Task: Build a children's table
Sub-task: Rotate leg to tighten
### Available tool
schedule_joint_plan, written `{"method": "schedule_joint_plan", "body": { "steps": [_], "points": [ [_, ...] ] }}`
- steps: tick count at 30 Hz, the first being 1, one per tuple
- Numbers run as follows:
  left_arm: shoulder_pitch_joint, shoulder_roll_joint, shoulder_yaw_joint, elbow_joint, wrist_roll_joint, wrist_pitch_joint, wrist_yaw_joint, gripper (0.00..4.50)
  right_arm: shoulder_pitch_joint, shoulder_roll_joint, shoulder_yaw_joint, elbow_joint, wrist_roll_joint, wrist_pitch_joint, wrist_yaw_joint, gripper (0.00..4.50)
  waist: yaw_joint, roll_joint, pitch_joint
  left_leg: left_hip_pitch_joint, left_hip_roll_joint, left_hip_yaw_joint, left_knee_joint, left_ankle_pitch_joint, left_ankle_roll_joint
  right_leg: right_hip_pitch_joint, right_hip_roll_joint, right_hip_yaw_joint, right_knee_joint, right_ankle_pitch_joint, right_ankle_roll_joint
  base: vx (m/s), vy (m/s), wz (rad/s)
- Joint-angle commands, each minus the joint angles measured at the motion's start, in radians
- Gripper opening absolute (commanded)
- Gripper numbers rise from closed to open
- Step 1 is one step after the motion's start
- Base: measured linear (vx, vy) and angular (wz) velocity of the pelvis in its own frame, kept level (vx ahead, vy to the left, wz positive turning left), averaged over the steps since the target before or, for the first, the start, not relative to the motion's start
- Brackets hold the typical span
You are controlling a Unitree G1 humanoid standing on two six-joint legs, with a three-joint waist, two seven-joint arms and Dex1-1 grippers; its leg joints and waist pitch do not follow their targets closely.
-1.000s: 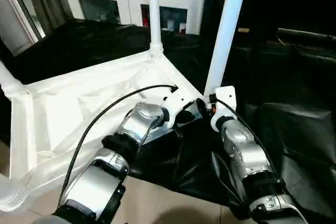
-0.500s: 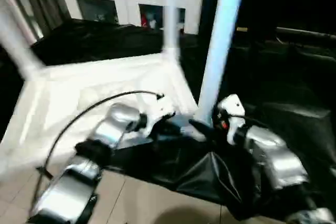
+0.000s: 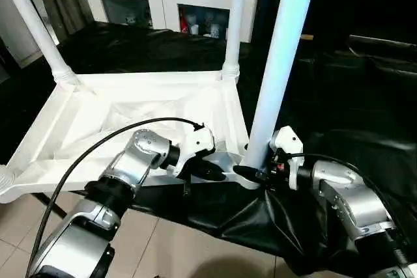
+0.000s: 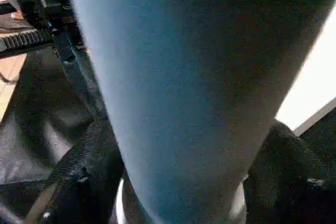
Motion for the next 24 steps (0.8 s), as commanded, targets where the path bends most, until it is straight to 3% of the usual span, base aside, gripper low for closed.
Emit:
{"method": "schedule_joint_plan", "body": {
  "steps": [1,6,8,10,15,20,21,24],
  "points": [
    [0.009,-0.004,-0.01,-0.024,-0.013,0.003,-0.025,0.0,0.009,-0.013,0.006,-0.005,-0.01,0.006,-0.003,2.96,-0.001,-0.009,-0.062,-0.004,0.022,-0.002,-0.069,-0.156,0.081,0.061,-0.064,0.051,-0.073,-0.24,-0.204,0.0,0.0,0.0],
    [0.014,0.001,-0.006,-0.035,-0.014,0.016,-0.017,0.0,0.011,-0.007,0.0,-0.003,-0.001,0.011,0.0,2.66,-0.001,-0.015,-0.061,-0.004,0.021,-0.002,-0.069,-0.156,0.081,0.06,-0.065,0.05,-0.076,-0.266,-0.193,0.0,0.0,0.0],
    [0.012,-0.008,0.002,-0.031,-0.009,0.029,0.019,0.0,0.015,0.008,-0.013,0.002,0.001,0.018,-0.029,2.59,-0.001,-0.012,-0.061,-0.005,0.022,-0.002,-0.069,-0.151,0.082,0.059,-0.066,0.051,-0.075,-0.264,-0.193,0.0,0.0,0.0],
    [-0.009,-0.038,0.022,0.009,0.007,0.037,0.109,0.0,0.017,0.043,-0.036,0.02,-0.006,0.02,-0.107,2.47,-0.002,-0.013,-0.06,-0.004,0.022,-0.002,-0.069,-0.153,0.078,0.057,-0.065,0.051,-0.076,-0.274,-0.191,0.0,0.0,0.0],
    [-0.087,-0.118,0.069,0.138,0.041,0.057,0.356,0.0,0.008,0.158,-0.106,0.078,-0.032,0.05,-0.368,2.18,-0.004,-0.015,-0.057,0.004,0.013,0.0,-0.07,-0.179,0.043,0.051,-0.062,0.048,-0.092,-0.382,-0.145,0.0,0.0,0.0],
    [-0.144,-0.179,0.094,0.219,0.054,0.086,0.522,0.0,-0.01,0.25,-0.146,0.123,-0.066,0.074,-0.583,2.04,-0.005,-0.014,-0.057,-0.003,0.01,-0.001,-0.071,-0.166,0.049,0.053,-0.061,0.047,-0.093,-0.363,-0.134,0.0,0.0,0.0],
    [-0.17,-0.215,0.098,0.26,0.063,0.089,0.601,0.0,-0.027,0.31,-0.155,0.143,-0.091,0.08,-0.695,2.04,-0.005,-0.006,-0.059,0.0,0.011,-0.003,-0.071,-0.167,0.039,0.051,-0.063,0.047,-0.093,-0.366,-0.135,0.0,0.0,0.0],
    [-0.193,-0.257,0.095,0.304,0.071,0.068,0.641,0.0,-0.052,0.379,-0.135,0.158,-0.115,0.05,-0.749,2.04,-0.006,-0.009,-0.059,0.0,0.01,-0.004,-0.073,-0.166,0.038,0.053,-0.062,0.047,-0.092,-0.337,-0.141,0.0,0.0,0.0]
  ]
}}
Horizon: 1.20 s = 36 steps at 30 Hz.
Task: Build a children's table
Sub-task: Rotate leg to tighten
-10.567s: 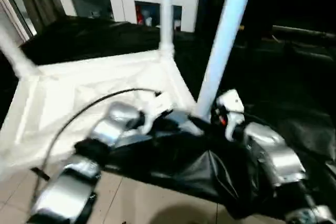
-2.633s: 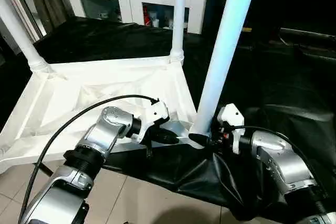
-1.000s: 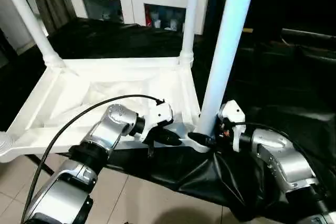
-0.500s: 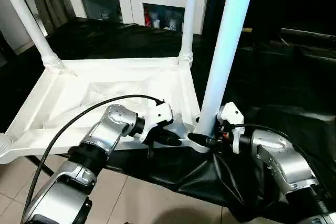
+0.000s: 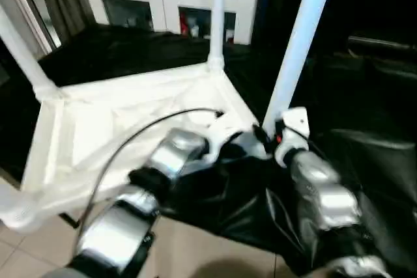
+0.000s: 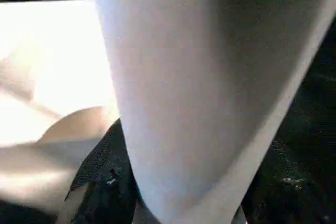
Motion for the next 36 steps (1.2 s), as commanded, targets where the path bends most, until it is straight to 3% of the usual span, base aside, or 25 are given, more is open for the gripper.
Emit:
{"method": "schedule_joint_plan", "body": {
  "steps": [1,5,6,7,9,11,12,15,16,17,19,20,21,23,24,27,32,36],
  "points": [
    [-0.03,-0.003,0.039,0.038,0.016,-0.008,0.137,0.0,0.03,0.057,0.065,0.035,0.004,0.013,0.019,2.04,-0.004,-0.006,-0.057,-0.002,0.012,-0.004,-0.074,-0.17,0.04,0.051,-0.063,0.047,-0.091,-0.332,-0.146,0.0,0.0,0.0],
    [-0.011,0.029,0.017,0.02,0.011,-0.056,0.028,0.0,0.028,0.021,0.091,0.01,0.022,-0.074,0.136,2.04,-0.003,-0.008,-0.06,-0.004,0.014,-0.003,-0.073,-0.168,0.059,0.055,-0.065,0.049,-0.086,-0.283,-0.159,0.0,0.0,0.0],
    [-0.008,0.037,0.013,0.016,0.011,-0.065,0.012,0.0,0.028,0.011,0.092,0.005,0.027,-0.087,0.157,2.56,-0.003,-0.009,-0.061,-0.007,0.013,-0.003,-0.071,-0.159,0.069,0.059,-0.065,0.05,-0.082,-0.257,-0.166,0.0,0.0,0.0],
    [-0.007,0.041,0.009,0.015,0.012,-0.07,0.004,0.0,0.028,0.007,0.091,0.002,0.031,-0.094,0.169,2.56,-0.002,-0.008,-0.062,-0.007,0.014,-0.003,-0.071,-0.151,0.074,0.059,-0.065,0.05,-0.08,-0.241,-0.172,0.0,0.0,0.0],
    [0.008,0.069,0.007,-0.008,-0.002,-0.098,-0.086,0.0,0.023,-0.034,0.084,-0.017,0.065,-0.077,0.274,2.69,-0.002,-0.018,-0.063,-0.015,0.013,-0.003,-0.069,-0.127,0.096,0.066,-0.066,0.049,-0.074,-0.213,-0.183,0.0,0.0,0.0],
    [0.021,0.094,0.006,-0.034,-0.009,-0.085,-0.138,0.0,0.028,-0.083,0.109,-0.044,0.086,-0.046,0.385,2.96,-0.007,-0.017,-0.063,-0.016,0.015,-0.006,-0.068,-0.11,0.109,0.07,-0.066,0.048,-0.07,-0.196,-0.19,0.0,0.0,0.0],
    [0.025,0.102,0.004,-0.041,-0.009,-0.082,-0.15,0.0,0.031,-0.097,0.117,-0.053,0.092,-0.034,0.415,2.96,-0.009,-0.015,-0.062,-0.013,0.016,-0.002,-0.065,-0.104,0.118,0.063,-0.066,0.05,-0.07,-0.174,-0.204,0.0,0.0,0.0],
    [0.04,0.125,-0.005,-0.068,-0.016,-0.092,-0.204,0.0,0.038,-0.136,0.135,-0.07,0.091,-0.029,0.472,3.14,-0.011,-0.018,-0.062,-0.012,0.019,-0.001,-0.066,-0.107,0.118,0.063,-0.066,0.05,-0.068,-0.172,-0.219,0.0,0.0,0.0],
    [0.049,0.137,-0.007,-0.083,-0.021,-0.088,-0.231,0.0,0.042,-0.157,0.141,-0.079,0.1,-0.018,0.513,3.14,-0.011,-0.017,-0.062,-0.01,0.019,-0.001,-0.067,-0.111,0.117,0.062,-0.067,0.051,-0.068,-0.177,-0.221,0.0,0.0,0.0],
    [0.073,0.172,-0.007,-0.123,-0.046,-0.113,-0.313,0.0,0.051,-0.225,0.171,-0.108,0.101,0.0,0.611,3.14,-0.01,-0.03,-0.06,-0.012,0.02,-0.002,-0.069,-0.118,0.12,0.067,-0.066,0.049,-0.069,-0.193,-0.219,0.0,0.0,0.0],
    [0.087,0.199,-0.005,-0.146,-0.065,-0.128,-0.379,0.0,0.058,-0.265,0.181,-0.13,0.11,0.007,0.669,3.14,-0.009,-0.022,-0.059,-0.01,0.022,-0.001,-0.067,-0.122,0.122,0.061,-0.068,0.052,-0.068,-0.202,-0.217,0.0,0.0,0.0],
    [0.091,0.206,-0.005,-0.152,-0.071,-0.129,-0.398,0.0,0.06,-0.272,0.179,-0.136,0.117,0.012,0.683,3.14,-0.008,-0.023,-0.059,-0.008,0.024,0.0,-0.068,-0.127,0.116,0.059,-0.069,0.053,-0.069,-0.207,-0.219,0.0,0.0,0.0],
    [0.094,0.213,-0.004,-0.162,-0.076,-0.12,-0.409,0.0,0.06,-0.281,0.177,-0.137,0.122,0.009,0.701,3.14,-0.009,-0.03,-0.057,-0.009,0.024,0.0,-0.069,-0.132,0.111,0.058,-0.067,0.052,-0.07,-0.214,-0.218,0.0,0.0,0.0],
    [0.104,0.223,-0.003,-0.184,-0.085,-0.103,-0.426,0.0,0.061,-0.297,0.178,-0.138,0.131,0.007,0.745,3.14,-0.007,-0.026,-0.057,-0.005,0.025,-0.001,-0.07,-0.142,0.1,0.056,-0.07,0.053,-0.07,-0.232,-0.218,0.0,0.0,0.0],
    [0.109,0.228,-0.004,-0.193,-0.086,-0.099,-0.433,0.0,0.062,-0.303,0.178,-0.138,0.133,0.004,0.759,3.14,-0.005,-0.032,-0.057,-0.007,0.028,-0.002,-0.071,-0.138,0.097,0.059,-0.072,0.054,-0.066,-0.224,-0.221,0.0,0.0,0.0],
    [0.122,0.238,-0.001,-0.212,-0.086,-0.094,-0.444,0.0,0.059,-0.31,0.171,-0.137,0.146,0.001,0.783,3.14,-0.001,-0.033,-0.057,-0.007,0.027,0.0,-0.069,-0.119,0.099,0.058,-0.071,0.055,-0.064,-0.196,-0.226,0.0,0.0,0.0],
    [0.133,0.252,0.001,-0.227,-0.087,-0.09,-0.459,0.0,0.05,-0.32,0.17,-0.127,0.158,-0.004,0.798,2.7,0.003,-0.036,-0.058,-0.007,0.026,0.0,-0.068,-0.091,0.102,0.059,-0.07,0.055,-0.058,-0.161,-0.233,0.0,0.0,0.0],
    [0.141,0.254,0.004,-0.246,-0.087,-0.076,-0.465,0.0,0.049,-0.315,0.163,-0.113,0.159,-0.012,0.815,2.35,0.005,-0.035,-0.057,-0.007,0.025,0.001,-0.068,-0.104,0.098,0.059,-0.07,0.054,-0.061,-0.189,-0.228,0.0,0.0,0.0]
  ]
}}
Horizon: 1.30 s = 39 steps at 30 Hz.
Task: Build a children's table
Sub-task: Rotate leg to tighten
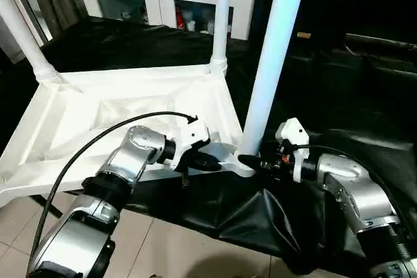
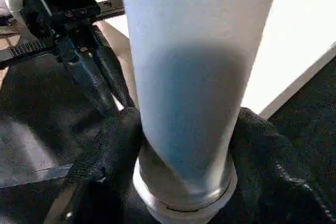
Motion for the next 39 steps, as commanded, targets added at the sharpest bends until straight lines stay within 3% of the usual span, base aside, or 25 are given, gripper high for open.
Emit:
{"method": "schedule_joint_plan", "body": {
  "steps": [1,6,12,17,19,25,29,32,35,39],
  "points": [
    [0.004,-0.005,0.008,-0.036,-0.031,0.009,-0.007,0.0,-0.002,0.011,0.022,0.003,0.015,-0.014,0.033,2.26,0.006,-0.016,-0.068,-0.003,0.024,0.0,-0.064,-0.109,0.089,0.064,-0.071,0.054,-0.063,-0.192,-0.221,0.0,0.0,0.0],
    [0.009,-0.006,0.006,-0.049,-0.03,0.018,-0.01,0.0,0.014,0.013,0.028,-0.003,0.017,-0.021,0.03,2.02,0.006,-0.016,-0.07,-0.004,0.024,-0.001,-0.063,-0.094,0.09,0.065,-0.07,0.054,-0.058,-0.162,-0.226,0.0,0.0,0.0],
    [0.002,-0.039,0.017,-0.035,-0.024,0.029,0.045,0.0,0.039,0.061,-0.002,0.019,0.012,-0.033,-0.047,1.99,0.006,-0.014,-0.069,-0.002,0.024,0.0,-0.063,-0.1,0.09,0.063,-0.07,0.053,-0.061,-0.169,-0.229,0.0,0.0,0.0],
    [-0.061,-0.147,0.034,0.096,0.034,0.036,0.299,0.0,0.062,0.184,-0.037,0.073,-0.035,-0.046,-0.291,1.99,0.006,-0.015,-0.063,0.003,0.02,0.0,-0.067,-0.153,0.053,0.058,-0.069,0.052,-0.078,-0.291,-0.187,0.0,0.0,0.0],
    [-0.069,-0.16,0.038,0.11,0.038,0.04,0.328,0.0,0.061,0.197,-0.042,0.078,-0.044,-0.044,-0.324,1.99,0.006,-0.017,-0.062,0.007,0.018,-0.002,-0.068,-0.171,0.04,0.058,-0.069,0.049,-0.084,-0.342,-0.166,0.0,0.0,0.0],
    [-0.133,-0.26,0.038,0.215,0.078,0.051,0.54,0.0,0.0,0.332,-0.075,0.143,-0.145,0.018,-0.667,1.98,0.003,-0.01,-0.063,0.006,0.014,-0.005,-0.071,-0.171,0.03,0.056,-0.068,0.05,-0.089,-0.361,-0.146,0.0,0.0,0.0],
    [-0.152,-0.272,0.041,0.253,0.086,0.03,0.551,0.0,-0.017,0.365,-0.066,0.156,-0.148,-0.001,-0.68,1.98,0.002,-0.01,-0.065,0.003,0.014,-0.005,-0.072,-0.18,0.037,0.057,-0.067,0.05,-0.091,-0.347,-0.137,0.0,0.0,0.0],
    [-0.15,-0.255,0.034,0.251,0.088,0.024,0.515,0.0,-0.005,0.348,-0.047,0.131,-0.112,-0.029,-0.575,1.98,0.005,-0.012,-0.066,0.003,0.015,-0.005,-0.072,-0.182,0.05,0.06,-0.069,0.05,-0.089,-0.331,-0.141,0.0,0.0,0.0],
    [-0.143,-0.23,0.027,0.243,0.082,0.006,0.456,0.0,0.002,0.306,-0.053,0.109,-0.091,-0.078,-0.492,2.68,0.007,-0.012,-0.067,0.002,0.015,-0.005,-0.07,-0.172,0.06,0.061,-0.07,0.051,-0.086,-0.301,-0.152,0.0,0.0,0.0],
    [-0.125,-0.194,0.02,0.21,0.075,-0.01,0.382,0.0,-0.003,0.222,-0.052,0.106,-0.091,-0.086,-0.404,2.89,0.007,-0.01,-0.07,-0.004,0.016,-0.004,-0.067,-0.133,0.078,0.068,-0.069,0.051,-0.077,-0.225,-0.18,0.0,0.0,0.0]
  ]
}}
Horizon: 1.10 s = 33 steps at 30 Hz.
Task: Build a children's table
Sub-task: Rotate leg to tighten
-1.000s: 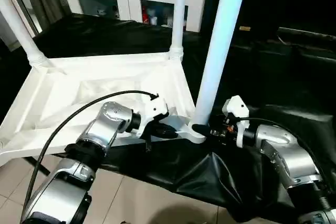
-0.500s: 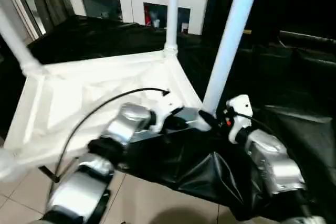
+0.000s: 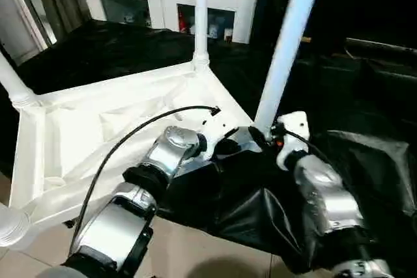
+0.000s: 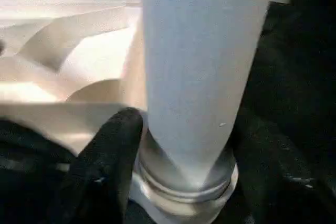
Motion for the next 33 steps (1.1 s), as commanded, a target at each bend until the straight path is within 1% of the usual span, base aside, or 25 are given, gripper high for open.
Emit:
{"method": "schedule_joint_plan", "body": {
  "steps": [1,2,3,5,6,7,8,9,10,11,13,14,15,17,18,19,20,22,25,28,29,33],
  "points": [
    [0.018,0.033,-0.016,-0.036,-0.006,-0.021,-0.068,0.0,0.013,-0.033,0.062,-0.026,0.043,0.021,0.155,3.02,0.006,-0.009,-0.064,-0.007,0.017,-0.003,-0.065,-0.135,0.089,0.064,-0.067,0.049,-0.077,-0.224,-0.186,0.0,0.0,0.0],
    [0.031,0.054,-0.023,-0.059,-0.01,-0.018,-0.118,0.0,0.023,-0.07,0.068,-0.05,0.07,0.044,0.236,3.02,0.005,-0.009,-0.064,-0.01,0.018,-0.003,-0.065,-0.14,0.098,0.066,-0.069,0.05,-0.076,-0.219,-0.194,0.0,0.0,0.0],
    [0.036,0.062,-0.025,-0.068,-0.012,-0.014,-0.133,0.0,0.027,-0.085,0.072,-0.06,0.079,0.051,0.266,3.02,0.004,-0.009,-0.063,-0.009,0.021,-0.003,-0.065,-0.149,0.103,0.064,-0.068,0.051,-0.074,-0.214,-0.2,0.0,0.0,0.0],
    [0.055,0.091,-0.036,-0.099,-0.021,-0.032,-0.206,0.0,0.034,-0.13,0.088,-0.066,0.076,0.036,0.332,3.02,0.005,-0.008,-0.064,-0.007,0.023,-0.003,-0.065,-0.15,0.104,0.063,-0.068,0.051,-0.073,-0.212,-0.207,0.0,0.0,0.0],
    [0.055,0.091,-0.036,-0.099,-0.021,-0.032,-0.206,0.0,0.034,-0.13,0.088,-0.066,0.076,0.036,0.332,3.02,0.005,-0.008,-0.062,-0.006,0.023,-0.003,-0.066,-0.154,0.103,0.062,-0.068,0.05,-0.076,-0.219,-0.208,0.0,0.0,0.0],
    [0.08,0.119,-0.045,-0.141,-0.044,-0.035,-0.295,0.0,0.036,-0.153,0.089,-0.07,0.09,0.038,0.388,3.02,0.004,-0.007,-0.063,-0.004,0.023,-0.003,-0.066,-0.163,0.097,0.059,-0.068,0.05,-0.076,-0.23,-0.211,0.0,0.0,0.0],
    [0.092,0.131,-0.048,-0.162,-0.056,-0.027,-0.332,0.0,0.035,-0.155,0.083,-0.072,0.099,0.037,0.403,3.02,0.005,-0.009,-0.061,-0.005,0.026,-0.005,-0.069,-0.174,0.092,0.062,-0.072,0.051,-0.076,-0.248,-0.213,0.0,0.0,0.0],
    [0.1,0.139,-0.05,-0.175,-0.063,-0.021,-0.355,0.0,0.035,-0.156,0.079,-0.073,0.105,0.036,0.41,3.02,0.005,-0.006,-0.061,-0.003,0.026,-0.003,-0.068,-0.18,0.089,0.057,-0.071,0.052,-0.078,-0.258,-0.214,0.0,0.0,0.0],
    [0.109,0.146,-0.053,-0.191,-0.072,-0.02,-0.382,0.0,0.034,-0.158,0.078,-0.075,0.116,0.04,0.426,3.02,0.006,-0.004,-0.063,-0.001,0.028,-0.003,-0.068,-0.179,0.086,0.056,-0.072,0.053,-0.076,-0.25,-0.217,0.0,0.0,0.0],
    [0.131,0.16,-0.056,-0.232,-0.092,-0.011,-0.431,0.0,0.033,-0.165,0.083,-0.082,0.138,0.041,0.465,3.02,0.006,-0.006,-0.063,-0.002,0.029,-0.004,-0.069,-0.172,0.083,0.058,-0.071,0.053,-0.071,-0.223,-0.227,0.0,0.0,0.0],
    [0.143,0.168,-0.057,-0.256,-0.101,0.002,-0.448,0.0,0.035,-0.17,0.089,-0.092,0.152,0.046,0.492,3.02,0.007,-0.003,-0.064,0.0,0.031,-0.002,-0.069,-0.164,0.086,0.056,-0.069,0.054,-0.067,-0.186,-0.241,0.0,0.0,0.0],
    [0.148,0.172,-0.06,-0.268,-0.105,0.008,-0.459,0.0,0.036,-0.175,0.096,-0.094,0.149,0.043,0.498,3.02,0.011,-0.005,-0.064,0.003,0.033,-0.002,-0.069,-0.16,0.087,0.055,-0.069,0.054,-0.064,-0.172,-0.247,0.0,0.0,0.0],
    [0.151,0.175,-0.062,-0.276,-0.107,0.011,-0.465,0.0,0.036,-0.177,0.101,-0.094,0.143,0.034,0.499,3.02,0.012,-0.005,-0.063,0.001,0.032,-0.001,-0.069,-0.154,0.085,0.055,-0.069,0.054,-0.063,-0.169,-0.245,0.0,0.0,0.0],
    [0.156,0.178,-0.062,-0.282,-0.105,0.012,-0.466,0.0,0.035,-0.174,0.102,-0.091,0.147,0.036,0.51,3.02,0.016,-0.005,-0.062,0.001,0.03,0.0,-0.069,-0.161,0.079,0.055,-0.07,0.055,-0.066,-0.189,-0.237,0.0,0.0,0.0],
    [0.157,0.179,-0.062,-0.284,-0.104,0.012,-0.466,0.0,0.034,-0.173,0.102,-0.089,0.15,0.038,0.516,2.88,0.018,-0.006,-0.062,0.0,0.029,0.0,-0.069,-0.166,0.075,0.057,-0.072,0.055,-0.067,-0.205,-0.231,0.0,0.0,0.0],
    [0.157,0.179,-0.061,-0.283,-0.103,0.011,-0.464,0.0,0.034,-0.173,0.102,-0.089,0.149,0.038,0.517,2.88,0.018,-0.006,-0.062,0.0,0.029,-0.001,-0.07,-0.167,0.073,0.057,-0.071,0.054,-0.069,-0.212,-0.226,0.0,0.0,0.0],
    [0.155,0.179,-0.058,-0.276,-0.096,0.006,-0.454,0.0,0.032,-0.174,0.103,-0.084,0.147,0.036,0.523,2.88,0.019,-0.01,-0.061,0.0,0.028,-0.001,-0.07,-0.165,0.071,0.057,-0.071,0.054,-0.069,-0.224,-0.218,0.0,0.0,0.0],
    [0.158,0.184,-0.056,-0.283,-0.093,0.011,-0.448,0.0,0.032,-0.178,0.106,-0.081,0.147,0.035,0.535,2.6,0.019,-0.009,-0.062,0.0,0.027,-0.001,-0.069,-0.16,0.069,0.057,-0.071,0.054,-0.069,-0.231,-0.21,0.0,0.0,0.0],
    [0.161,0.19,-0.053,-0.294,-0.093,0.021,-0.445,0.0,0.036,-0.198,0.116,-0.079,0.139,0.026,0.552,2.41,0.02,-0.01,-0.063,-0.001,0.028,-0.001,-0.069,-0.146,0.071,0.057,-0.071,0.054,-0.067,-0.215,-0.21,0.0,0.0,0.0],
    [0.163,0.192,-0.054,-0.297,-0.093,0.024,-0.445,0.0,0.039,-0.204,0.115,-0.081,0.137,0.025,0.556,2.12,0.023,-0.011,-0.063,-0.001,0.026,0.001,-0.067,-0.144,0.075,0.056,-0.07,0.055,-0.067,-0.211,-0.21,0.0,0.0,0.0],
    [0.163,0.192,-0.053,-0.297,-0.093,0.025,-0.445,0.0,0.04,-0.208,0.114,-0.08,0.137,0.026,0.56,2.08,0.024,-0.009,-0.063,-0.001,0.027,0.0,-0.068,-0.142,0.075,0.056,-0.07,0.054,-0.068,-0.214,-0.209,0.0,0.0,0.0],
    [0.164,0.192,-0.053,-0.296,-0.094,0.026,-0.445,0.0,0.043,-0.214,0.116,-0.078,0.131,0.025,0.564,1.98,0.025,-0.009,-0.063,0.0,0.027,0.0,-0.067,-0.143,0.074,0.056,-0.068,0.054,-0.067,-0.207,-0.211,0.0,0.0,0.0]
  ]
}}
